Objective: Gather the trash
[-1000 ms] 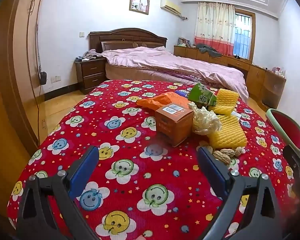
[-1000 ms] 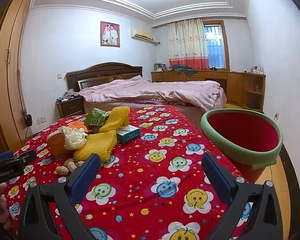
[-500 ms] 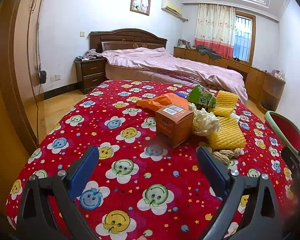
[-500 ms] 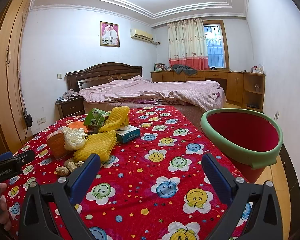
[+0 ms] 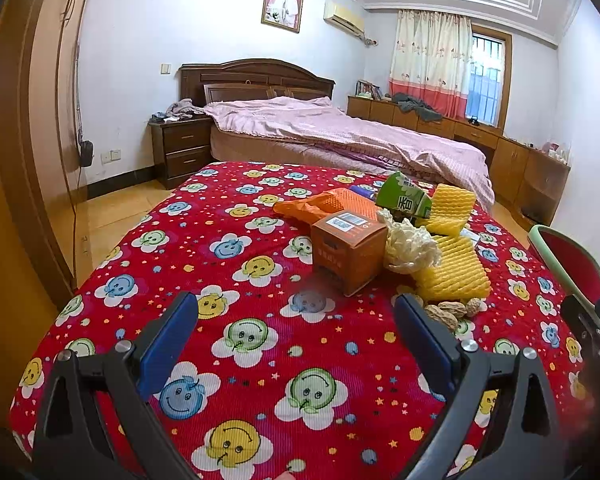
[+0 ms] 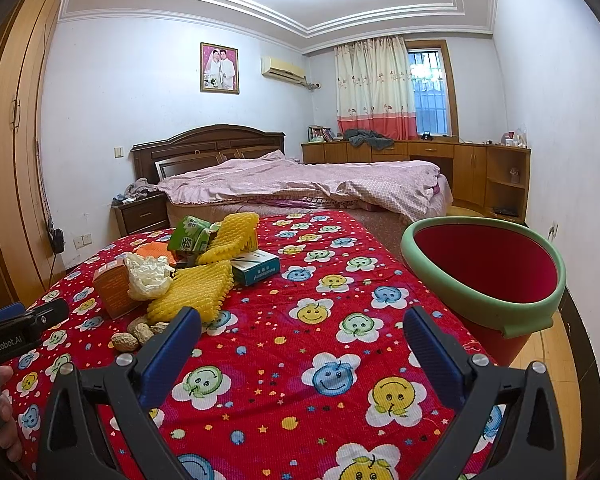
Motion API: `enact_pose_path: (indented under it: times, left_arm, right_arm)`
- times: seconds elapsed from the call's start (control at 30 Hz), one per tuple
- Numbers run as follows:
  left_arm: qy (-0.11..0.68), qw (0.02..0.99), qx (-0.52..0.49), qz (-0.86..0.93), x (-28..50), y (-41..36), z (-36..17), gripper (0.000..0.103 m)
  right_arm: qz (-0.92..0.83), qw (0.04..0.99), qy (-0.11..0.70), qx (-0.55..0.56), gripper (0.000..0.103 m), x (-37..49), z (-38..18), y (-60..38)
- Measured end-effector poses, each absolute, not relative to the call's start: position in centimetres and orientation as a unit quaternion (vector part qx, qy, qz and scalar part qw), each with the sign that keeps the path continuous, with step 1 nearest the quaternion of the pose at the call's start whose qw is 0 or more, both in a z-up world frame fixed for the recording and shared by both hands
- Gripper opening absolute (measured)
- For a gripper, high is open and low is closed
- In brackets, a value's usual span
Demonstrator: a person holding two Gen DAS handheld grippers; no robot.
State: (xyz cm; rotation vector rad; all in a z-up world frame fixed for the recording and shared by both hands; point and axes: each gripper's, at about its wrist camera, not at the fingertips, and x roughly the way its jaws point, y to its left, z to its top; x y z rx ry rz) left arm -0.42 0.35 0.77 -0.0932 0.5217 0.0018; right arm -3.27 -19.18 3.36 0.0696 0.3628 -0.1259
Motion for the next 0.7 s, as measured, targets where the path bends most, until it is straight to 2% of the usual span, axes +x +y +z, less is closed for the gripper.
enact_pose_path:
  times: [0.7]
  left_arm:
    - [0.255, 0.966, -0.052, 0.001, -0.37, 0.42, 0.74, 0.098]
  right_arm:
    - [-0.062, 0.981, 0.179, 0.035, 0.103, -3.28, 3.35, -19.22]
